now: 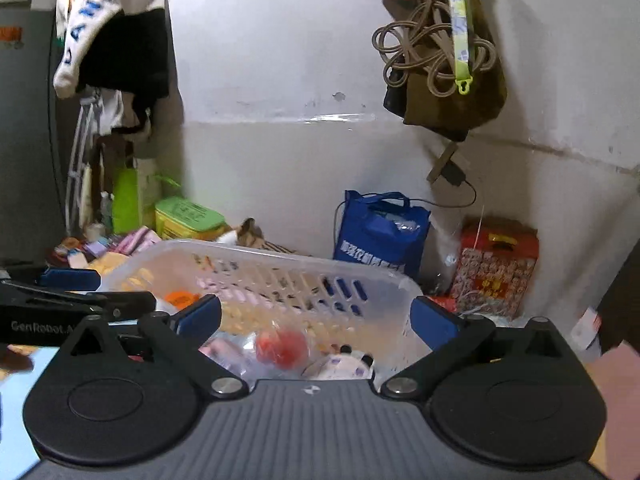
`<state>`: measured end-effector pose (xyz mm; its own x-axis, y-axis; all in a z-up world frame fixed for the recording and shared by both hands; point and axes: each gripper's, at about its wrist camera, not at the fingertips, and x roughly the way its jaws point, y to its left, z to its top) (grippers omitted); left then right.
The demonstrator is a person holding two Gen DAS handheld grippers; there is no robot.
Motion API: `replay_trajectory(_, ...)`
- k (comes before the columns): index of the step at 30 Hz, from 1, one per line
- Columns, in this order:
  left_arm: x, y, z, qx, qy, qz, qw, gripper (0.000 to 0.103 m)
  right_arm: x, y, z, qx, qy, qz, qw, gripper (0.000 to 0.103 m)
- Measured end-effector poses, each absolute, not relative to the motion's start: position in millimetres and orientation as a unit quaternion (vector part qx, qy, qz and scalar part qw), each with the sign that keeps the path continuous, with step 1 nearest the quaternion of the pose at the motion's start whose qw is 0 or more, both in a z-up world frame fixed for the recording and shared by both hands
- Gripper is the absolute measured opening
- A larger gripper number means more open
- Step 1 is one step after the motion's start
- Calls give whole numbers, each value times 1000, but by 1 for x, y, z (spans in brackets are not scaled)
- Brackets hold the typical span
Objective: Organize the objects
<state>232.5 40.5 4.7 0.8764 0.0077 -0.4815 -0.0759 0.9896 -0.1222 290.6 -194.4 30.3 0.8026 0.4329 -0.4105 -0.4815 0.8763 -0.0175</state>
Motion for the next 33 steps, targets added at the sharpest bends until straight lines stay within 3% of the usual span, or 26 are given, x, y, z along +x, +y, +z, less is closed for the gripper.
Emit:
replay_trajectory(4,194,48,8,-94,217,-13,972,100,249,-214,31,-18,176,269,947,103)
replay_trajectory(9,170,42,10,-102,216,-34,971,100,232,-205,37,-61,186,228,954,103)
replay_trajectory(16,155,39,20,-82,225,-7,971,100,225,-239,44,32,220,220,950,103)
replay_trajectory(33,156,15,5,-54,258,-2,965,100,214,-240,31,15,226,214,950,103)
